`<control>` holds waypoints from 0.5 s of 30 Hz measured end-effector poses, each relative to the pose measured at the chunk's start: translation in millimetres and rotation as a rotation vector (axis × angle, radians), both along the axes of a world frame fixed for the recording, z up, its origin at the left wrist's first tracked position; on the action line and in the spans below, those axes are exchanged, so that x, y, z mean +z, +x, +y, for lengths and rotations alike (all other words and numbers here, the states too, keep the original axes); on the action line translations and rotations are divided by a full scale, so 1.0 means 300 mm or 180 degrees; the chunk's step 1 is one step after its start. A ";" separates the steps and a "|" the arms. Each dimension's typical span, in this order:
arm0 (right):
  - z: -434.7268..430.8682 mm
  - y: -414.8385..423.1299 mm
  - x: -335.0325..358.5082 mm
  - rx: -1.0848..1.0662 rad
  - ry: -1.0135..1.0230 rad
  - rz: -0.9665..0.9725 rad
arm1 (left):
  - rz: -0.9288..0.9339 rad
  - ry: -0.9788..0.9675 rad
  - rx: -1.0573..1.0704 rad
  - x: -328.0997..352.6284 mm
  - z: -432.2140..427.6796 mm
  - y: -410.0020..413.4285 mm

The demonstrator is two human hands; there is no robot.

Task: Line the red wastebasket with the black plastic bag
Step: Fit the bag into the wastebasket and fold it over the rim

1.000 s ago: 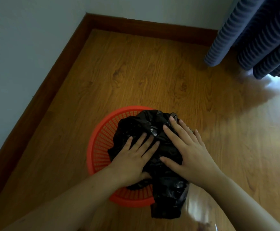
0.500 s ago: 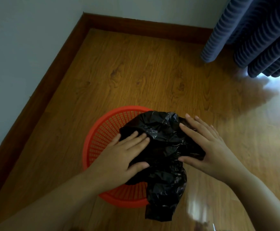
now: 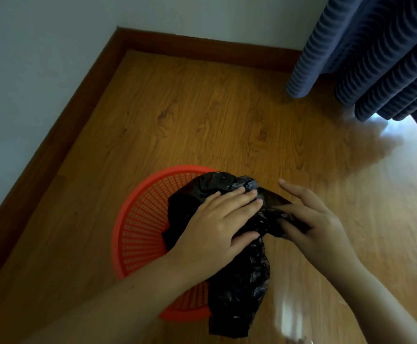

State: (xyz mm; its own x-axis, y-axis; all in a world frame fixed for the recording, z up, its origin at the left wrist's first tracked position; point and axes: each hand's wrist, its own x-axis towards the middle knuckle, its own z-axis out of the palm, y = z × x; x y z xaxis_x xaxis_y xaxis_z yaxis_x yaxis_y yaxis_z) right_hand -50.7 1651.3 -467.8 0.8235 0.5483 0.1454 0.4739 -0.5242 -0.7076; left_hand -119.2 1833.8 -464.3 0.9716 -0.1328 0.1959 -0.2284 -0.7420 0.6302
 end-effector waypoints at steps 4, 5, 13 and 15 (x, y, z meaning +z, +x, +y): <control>0.053 -0.002 0.059 0.0049 0.0452 0.0114 | -0.0233 -0.0175 0.0234 0.000 0.008 0.009; 0.060 0.001 0.073 0.0117 0.0473 0.0101 | -0.0260 -0.0301 0.0309 0.004 0.017 0.008; 0.060 0.019 0.114 0.0423 0.0192 0.0424 | -0.0084 -0.0735 0.1034 0.022 0.206 -0.045; 0.076 0.021 0.119 0.0510 0.0081 0.0414 | -0.0029 -0.0752 0.1192 0.023 0.247 -0.054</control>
